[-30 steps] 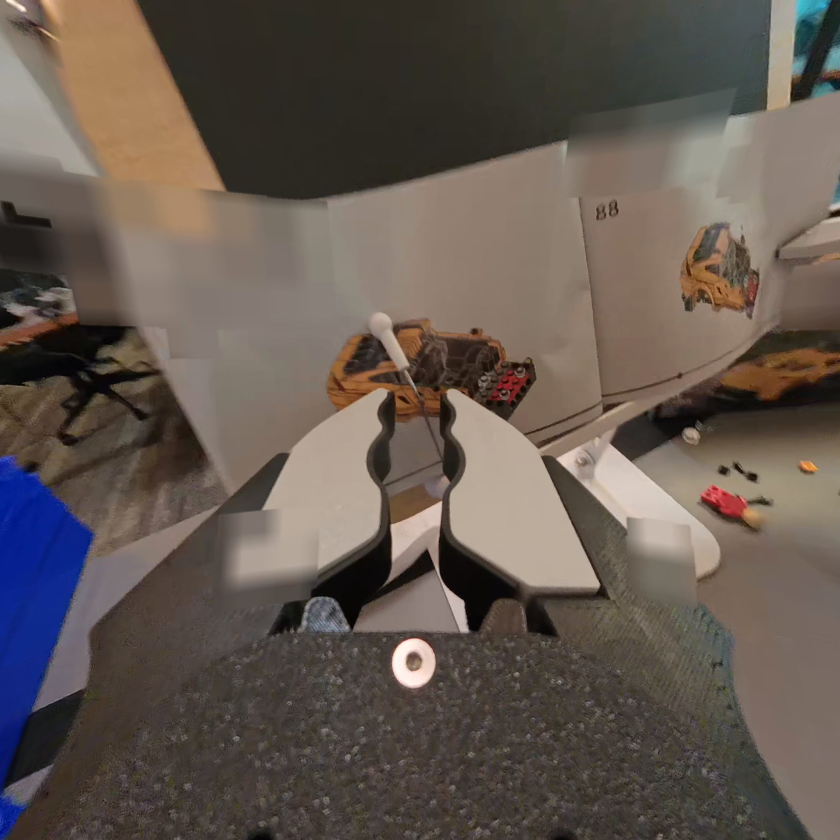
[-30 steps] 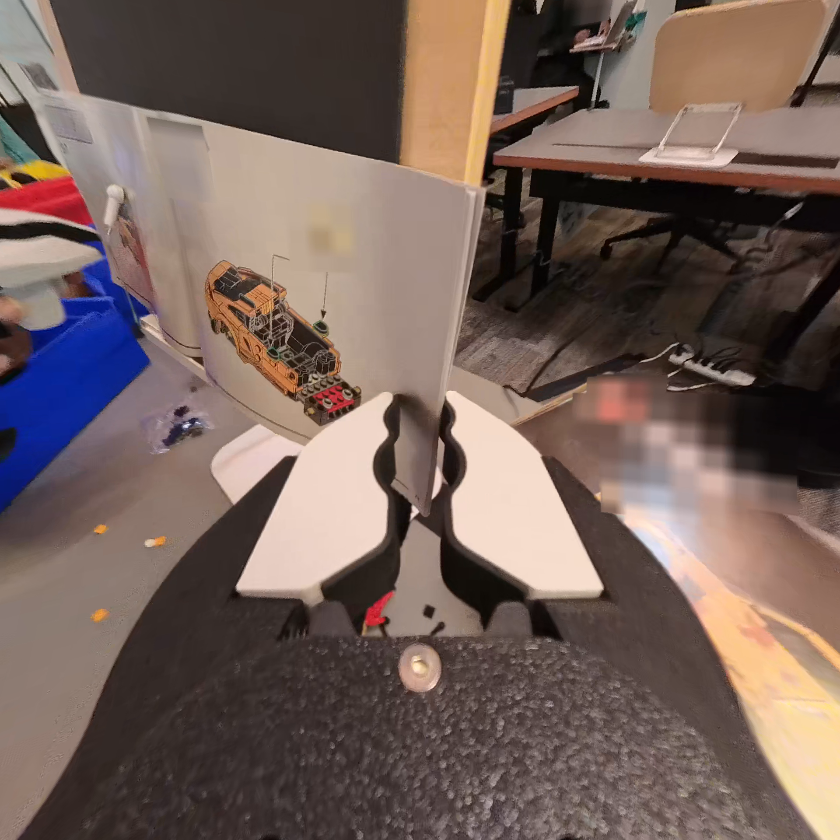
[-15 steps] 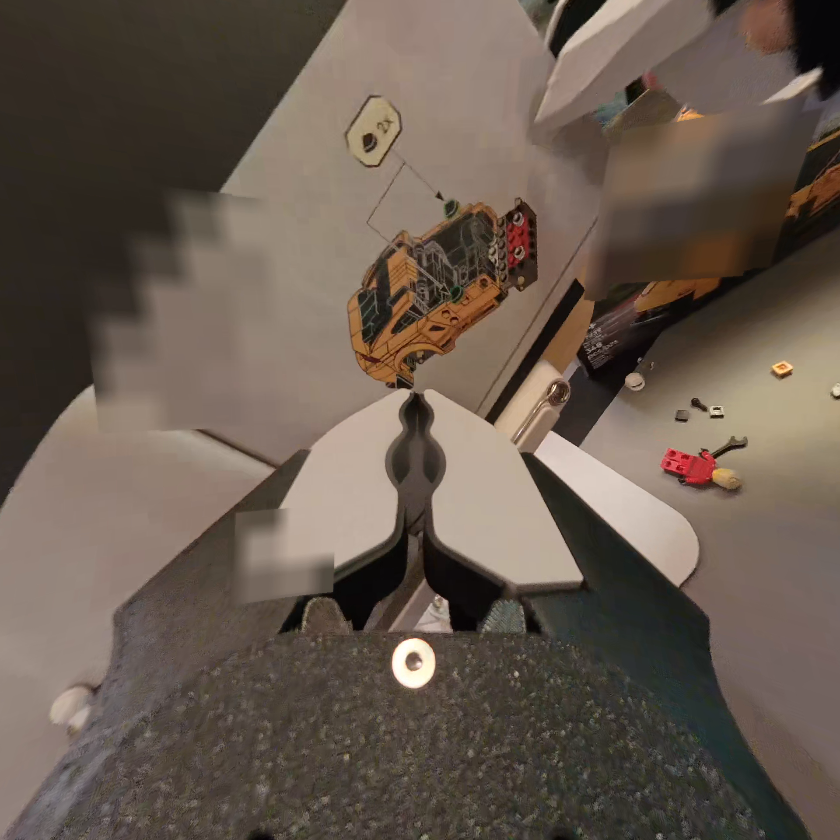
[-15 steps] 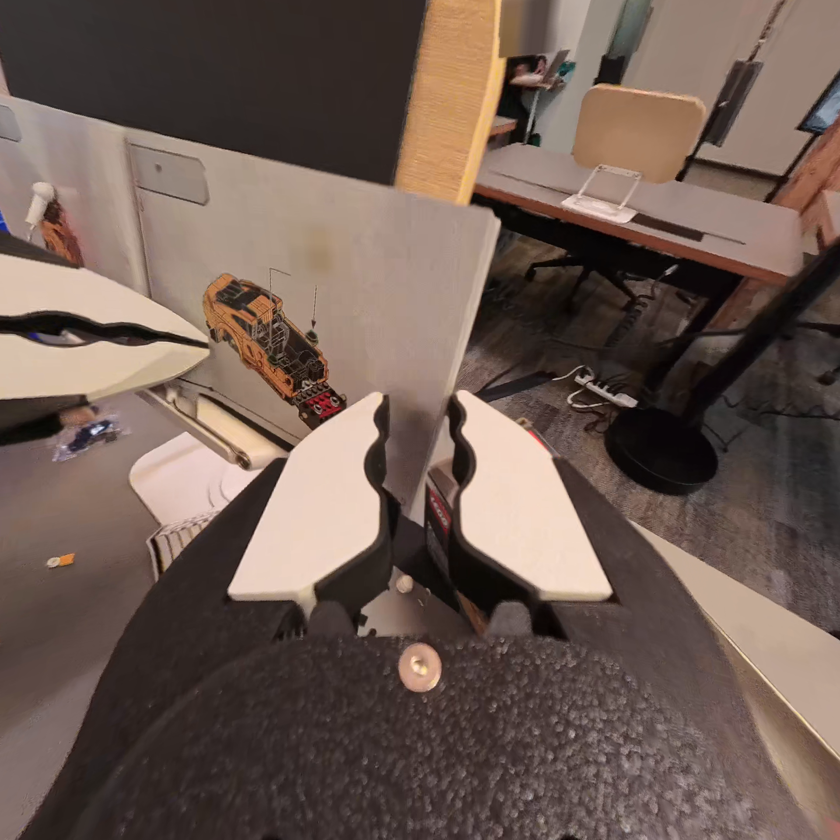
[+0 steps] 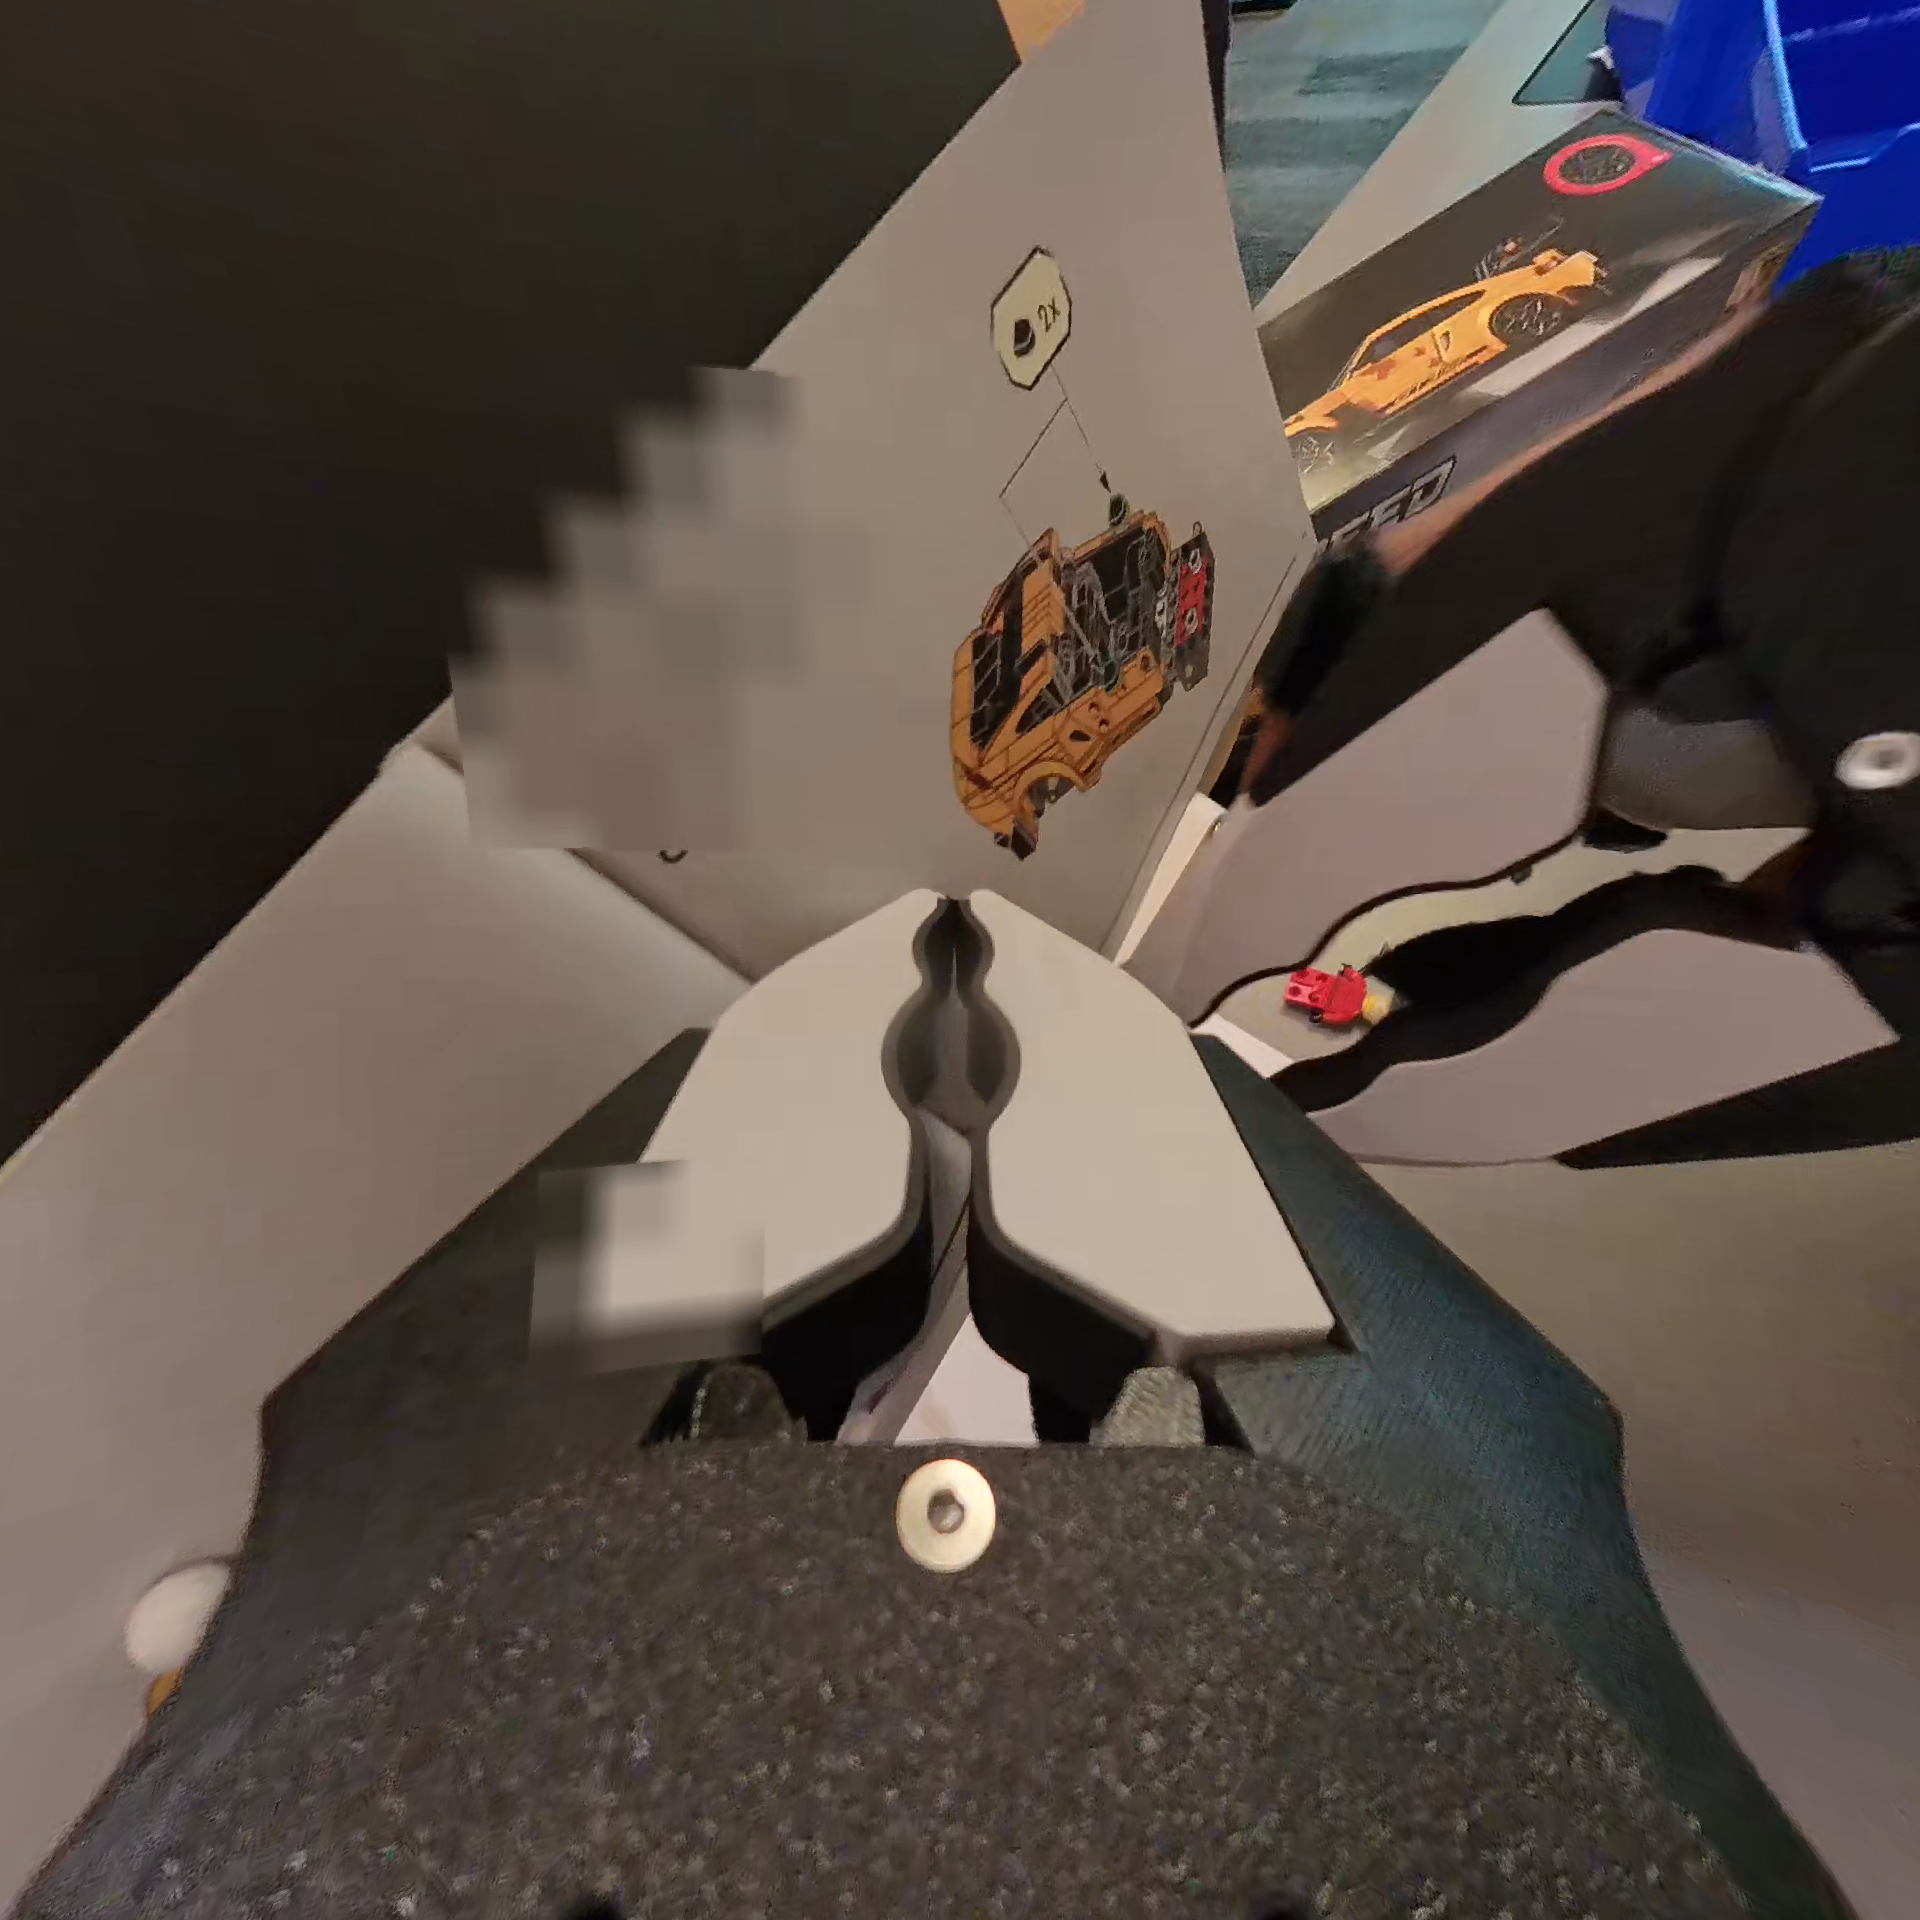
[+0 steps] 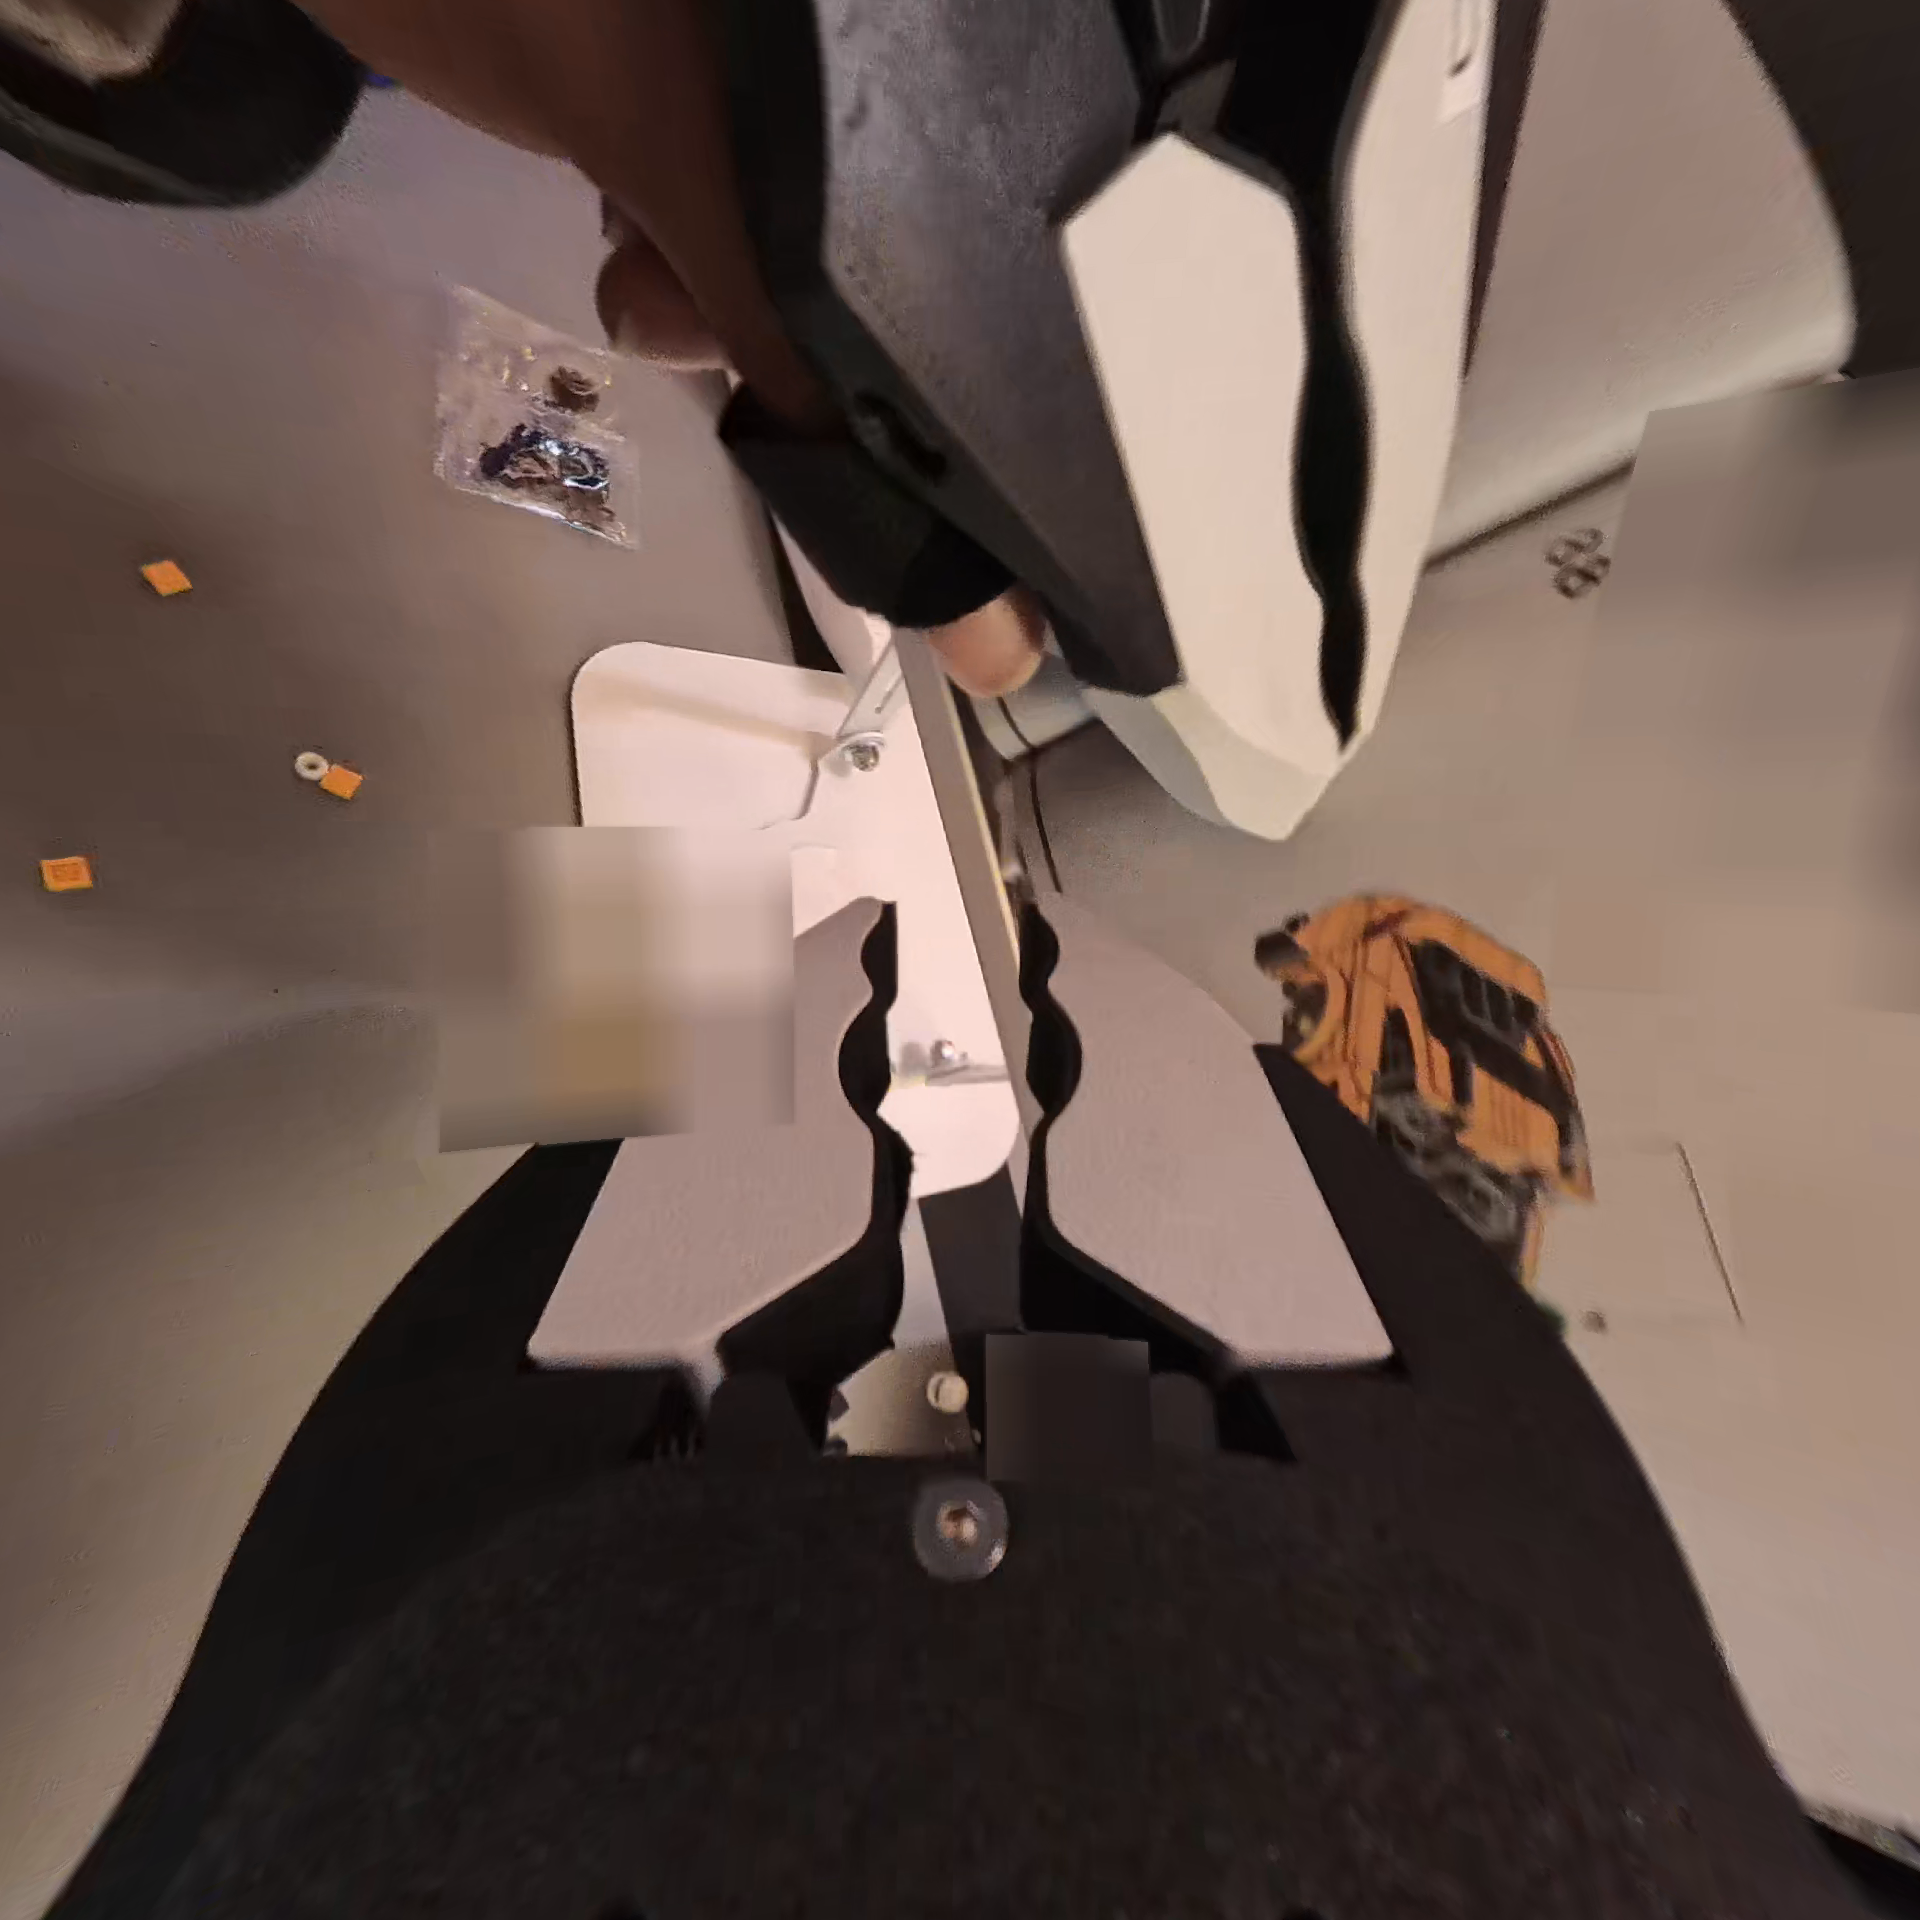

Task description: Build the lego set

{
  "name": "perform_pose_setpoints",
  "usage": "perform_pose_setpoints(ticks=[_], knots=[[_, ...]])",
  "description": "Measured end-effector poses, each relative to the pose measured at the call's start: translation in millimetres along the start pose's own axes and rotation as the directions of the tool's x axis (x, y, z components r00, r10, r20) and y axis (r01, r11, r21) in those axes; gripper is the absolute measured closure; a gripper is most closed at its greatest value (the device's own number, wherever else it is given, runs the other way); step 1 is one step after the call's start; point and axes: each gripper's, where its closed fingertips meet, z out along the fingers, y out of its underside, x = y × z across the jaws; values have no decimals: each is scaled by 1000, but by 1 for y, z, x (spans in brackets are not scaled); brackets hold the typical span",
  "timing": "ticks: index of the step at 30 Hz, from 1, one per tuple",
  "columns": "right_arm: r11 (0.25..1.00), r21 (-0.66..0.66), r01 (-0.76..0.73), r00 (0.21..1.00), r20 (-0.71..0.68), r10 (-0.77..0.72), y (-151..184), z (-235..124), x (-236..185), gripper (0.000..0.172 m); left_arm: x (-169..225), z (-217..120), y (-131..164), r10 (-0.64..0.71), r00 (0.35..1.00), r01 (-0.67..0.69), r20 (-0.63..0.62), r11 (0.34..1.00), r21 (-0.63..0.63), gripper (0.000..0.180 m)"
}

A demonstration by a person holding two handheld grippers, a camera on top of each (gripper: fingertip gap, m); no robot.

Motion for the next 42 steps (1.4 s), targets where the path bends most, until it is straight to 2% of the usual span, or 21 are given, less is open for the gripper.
perform_pose_setpoints(ticks=[7, 10, 13, 19, 30, 32, 37, 42], knots=[[976, -207, 62, 991, 127, -36, 8, 23, 3, 153, -11, -9, 15, 25, 997, -26, 72, 1000, 7, 180], [946, -319, 53, 976, 215, 18, 18, 24, 2, 158, -12, -10, 15, -24, 998, 21, 60, 999, 40, 180], [937, -347, 34, 961, 269, 65, 17, 24, 3, 162, -14, -9, 15, -52, 996, 48, 67, 997, 60, 180], [967, -255, -8, 928, 358, 102, 14, 21, 3, 165, -15, -9, 14, -87, 994, 82, 73, 994, 65, 180], [984, -156, -84, 907, 398, 140, 10, 15, 8, 170, -19, -7, 13, -109, 984, 98, 138, 992, 81, 180], [985, -140, -103, 919, 366, 148, 9, 14, 10, 170, -18, -7, 15, -98, 984, 87, 151, 993, 81, 180], [988, -156, -21, 982, 184, 50, 3, 6, 15, 172, -14, -9, 17, -82, 981, 68, 173, 994, 88, 180], [986, -162, -41, 986, 152, 66, 11, -11, 15, 169, -10, -11, 20, -67, 980, 53, 187, 996, 78, 180]])
